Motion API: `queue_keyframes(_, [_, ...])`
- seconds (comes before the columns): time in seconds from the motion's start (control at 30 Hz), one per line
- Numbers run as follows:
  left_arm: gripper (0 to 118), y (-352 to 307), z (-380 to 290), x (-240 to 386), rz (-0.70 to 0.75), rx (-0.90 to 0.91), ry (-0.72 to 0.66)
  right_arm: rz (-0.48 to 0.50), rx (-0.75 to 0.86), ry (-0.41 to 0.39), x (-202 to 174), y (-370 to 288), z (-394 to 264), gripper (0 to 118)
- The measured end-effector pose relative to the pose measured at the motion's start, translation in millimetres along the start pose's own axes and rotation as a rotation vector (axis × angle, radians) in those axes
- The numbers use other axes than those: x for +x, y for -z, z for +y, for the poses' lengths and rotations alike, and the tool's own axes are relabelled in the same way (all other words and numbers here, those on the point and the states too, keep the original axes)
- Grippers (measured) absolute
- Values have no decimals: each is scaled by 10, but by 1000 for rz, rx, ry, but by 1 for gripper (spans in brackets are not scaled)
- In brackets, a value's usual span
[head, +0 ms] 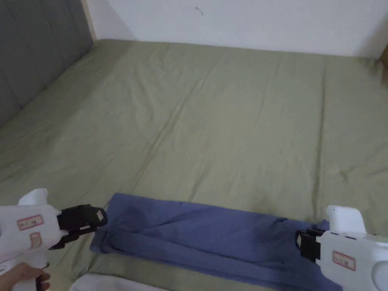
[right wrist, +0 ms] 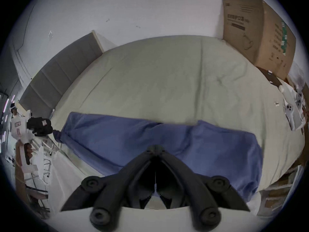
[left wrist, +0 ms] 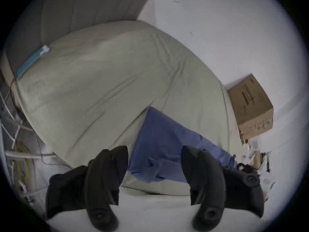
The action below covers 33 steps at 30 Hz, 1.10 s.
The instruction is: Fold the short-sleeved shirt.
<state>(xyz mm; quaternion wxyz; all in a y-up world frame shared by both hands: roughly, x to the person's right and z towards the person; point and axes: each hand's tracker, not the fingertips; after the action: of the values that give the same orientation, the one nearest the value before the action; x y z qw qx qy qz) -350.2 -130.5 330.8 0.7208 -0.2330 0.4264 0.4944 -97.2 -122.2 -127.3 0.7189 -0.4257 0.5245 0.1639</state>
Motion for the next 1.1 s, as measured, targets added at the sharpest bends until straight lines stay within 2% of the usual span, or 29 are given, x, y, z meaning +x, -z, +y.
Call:
queue_keyframes(0.1, [80,183,-10,-121,11,-36,-48,30,-36,-25,-124,57,46,0])
queue_keyframes(0.17, [100,266,-34,-81,-29,-60,-78,32,-64,-68,-195,99,64,0])
queue_keyframes(0.23, [112,372,-48,-106,-93,-79,-133,20,-82,-102,-239,130,61,0])
queue_keyframes(0.33, [112,609,-48,-136,-157,-114,-192,15,-94,-105,-238,170,52,0])
queue_keyframes(0.47, [111,702,-23,-77,-127,-103,-208,22,-112,-53,-170,206,32,0])
queue_keyframes(0.5, [104,644,22,-35,-33,-111,-179,26,-114,-37,-152,211,21,0])
queue_keyframes(0.53, [69,612,51,6,87,-100,-152,33,-120,-22,-134,219,12,0])
queue_keyframes(0.57, [22,649,52,-9,109,-97,-115,45,-130,-5,-107,236,4,0])
queue_keyframes(0.6, [5,676,47,-58,-5,-119,-157,60,-134,12,-74,259,-8,0])
queue_keyframes(0.73, [5,623,86,-91,19,-108,-146,50,-137,59,19,241,-45,0])
queue_keyframes(0.9, [5,349,135,106,-73,-58,-137,40,-113,93,171,103,-28,0])
queue_keyframes(1.1, [5,132,192,588,-123,-6,-1,44,-76,130,329,-3,-31,0])
